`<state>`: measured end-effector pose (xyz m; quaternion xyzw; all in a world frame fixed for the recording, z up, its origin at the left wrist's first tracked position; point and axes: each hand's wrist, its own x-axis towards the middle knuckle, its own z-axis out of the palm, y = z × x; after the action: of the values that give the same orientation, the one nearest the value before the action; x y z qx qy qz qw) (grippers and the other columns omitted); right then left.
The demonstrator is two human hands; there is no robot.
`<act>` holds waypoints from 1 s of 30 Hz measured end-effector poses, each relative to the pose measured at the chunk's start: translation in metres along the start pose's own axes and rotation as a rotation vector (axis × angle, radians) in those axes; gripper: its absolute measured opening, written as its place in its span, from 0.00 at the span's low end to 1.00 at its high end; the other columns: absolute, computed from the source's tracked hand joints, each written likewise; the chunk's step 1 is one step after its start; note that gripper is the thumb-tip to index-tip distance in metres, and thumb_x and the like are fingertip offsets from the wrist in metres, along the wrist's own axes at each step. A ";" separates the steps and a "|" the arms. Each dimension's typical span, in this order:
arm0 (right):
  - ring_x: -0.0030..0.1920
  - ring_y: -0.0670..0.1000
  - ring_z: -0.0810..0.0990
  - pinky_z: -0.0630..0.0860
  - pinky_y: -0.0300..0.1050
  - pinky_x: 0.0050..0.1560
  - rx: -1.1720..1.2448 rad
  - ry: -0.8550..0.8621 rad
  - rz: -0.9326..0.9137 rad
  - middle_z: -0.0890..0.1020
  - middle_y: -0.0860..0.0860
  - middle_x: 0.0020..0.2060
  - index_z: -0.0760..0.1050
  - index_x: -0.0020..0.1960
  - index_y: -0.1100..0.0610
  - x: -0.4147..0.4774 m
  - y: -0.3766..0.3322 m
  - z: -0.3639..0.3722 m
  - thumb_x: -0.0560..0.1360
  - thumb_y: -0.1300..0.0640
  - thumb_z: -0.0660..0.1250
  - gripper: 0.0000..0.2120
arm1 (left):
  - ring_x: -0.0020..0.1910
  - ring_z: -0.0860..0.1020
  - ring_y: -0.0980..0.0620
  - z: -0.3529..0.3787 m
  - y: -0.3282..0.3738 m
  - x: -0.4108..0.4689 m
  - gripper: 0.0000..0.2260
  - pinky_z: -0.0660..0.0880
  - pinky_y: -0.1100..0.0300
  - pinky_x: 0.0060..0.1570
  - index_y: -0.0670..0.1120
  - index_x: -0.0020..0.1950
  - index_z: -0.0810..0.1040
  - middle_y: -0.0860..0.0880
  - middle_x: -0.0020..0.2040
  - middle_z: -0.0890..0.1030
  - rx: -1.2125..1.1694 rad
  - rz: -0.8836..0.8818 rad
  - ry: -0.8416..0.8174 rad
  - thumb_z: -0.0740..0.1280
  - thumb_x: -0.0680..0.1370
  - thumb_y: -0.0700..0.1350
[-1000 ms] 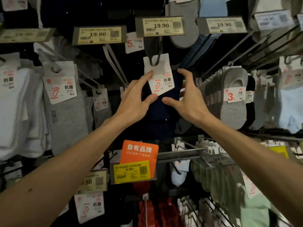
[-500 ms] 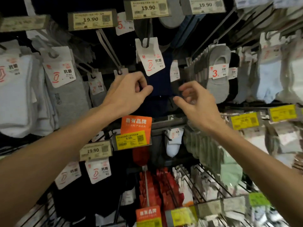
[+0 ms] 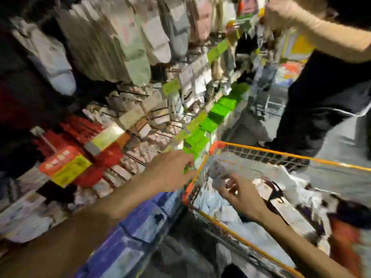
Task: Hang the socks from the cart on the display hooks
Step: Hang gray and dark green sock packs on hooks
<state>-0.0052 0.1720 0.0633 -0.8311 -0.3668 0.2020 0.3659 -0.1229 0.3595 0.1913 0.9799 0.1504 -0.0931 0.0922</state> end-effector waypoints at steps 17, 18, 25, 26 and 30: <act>0.57 0.64 0.74 0.70 0.55 0.57 -0.228 0.116 0.897 0.79 0.62 0.55 0.76 0.61 0.62 -0.070 0.304 -0.048 0.77 0.56 0.70 0.15 | 0.39 0.73 0.52 0.331 0.131 0.183 0.12 0.71 0.69 0.40 0.50 0.39 0.68 0.47 0.40 0.72 -0.744 -0.405 -0.551 0.65 0.82 0.43; 0.59 0.63 0.73 0.70 0.56 0.59 -0.210 0.123 0.946 0.77 0.62 0.58 0.74 0.64 0.61 -0.070 0.311 -0.055 0.77 0.52 0.71 0.19 | 0.44 0.76 0.49 0.338 0.142 0.190 0.07 0.73 0.65 0.46 0.49 0.45 0.73 0.46 0.45 0.75 -0.779 -0.435 -0.556 0.65 0.82 0.45; 0.75 0.61 0.59 0.63 0.58 0.73 -0.065 -0.196 0.988 0.59 0.60 0.75 0.54 0.80 0.54 -0.056 0.342 -0.055 0.63 0.30 0.74 0.55 | 0.75 0.64 0.43 0.372 0.183 0.245 0.35 0.64 0.50 0.71 0.46 0.80 0.56 0.47 0.76 0.65 -0.894 -0.668 -0.395 0.67 0.79 0.58; 0.76 0.63 0.56 0.63 0.61 0.73 -0.112 -0.222 0.999 0.57 0.61 0.76 0.53 0.80 0.52 -0.053 0.344 -0.050 0.63 0.29 0.73 0.56 | 0.76 0.62 0.42 0.376 0.184 0.253 0.36 0.62 0.50 0.72 0.45 0.81 0.55 0.47 0.79 0.60 -0.896 -0.707 -0.387 0.66 0.79 0.59; 0.76 0.64 0.54 0.63 0.66 0.72 -0.321 -0.235 1.019 0.57 0.61 0.75 0.61 0.76 0.52 -0.039 0.343 -0.035 0.65 0.28 0.71 0.49 | 0.74 0.65 0.41 0.396 0.184 0.277 0.39 0.65 0.50 0.67 0.46 0.78 0.60 0.44 0.77 0.62 -0.959 -0.881 -0.463 0.66 0.75 0.67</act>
<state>0.1492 -0.0328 -0.1710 -0.9208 0.0176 0.3868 0.0468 0.1332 0.1812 -0.2212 0.6331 0.5356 -0.2520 0.4988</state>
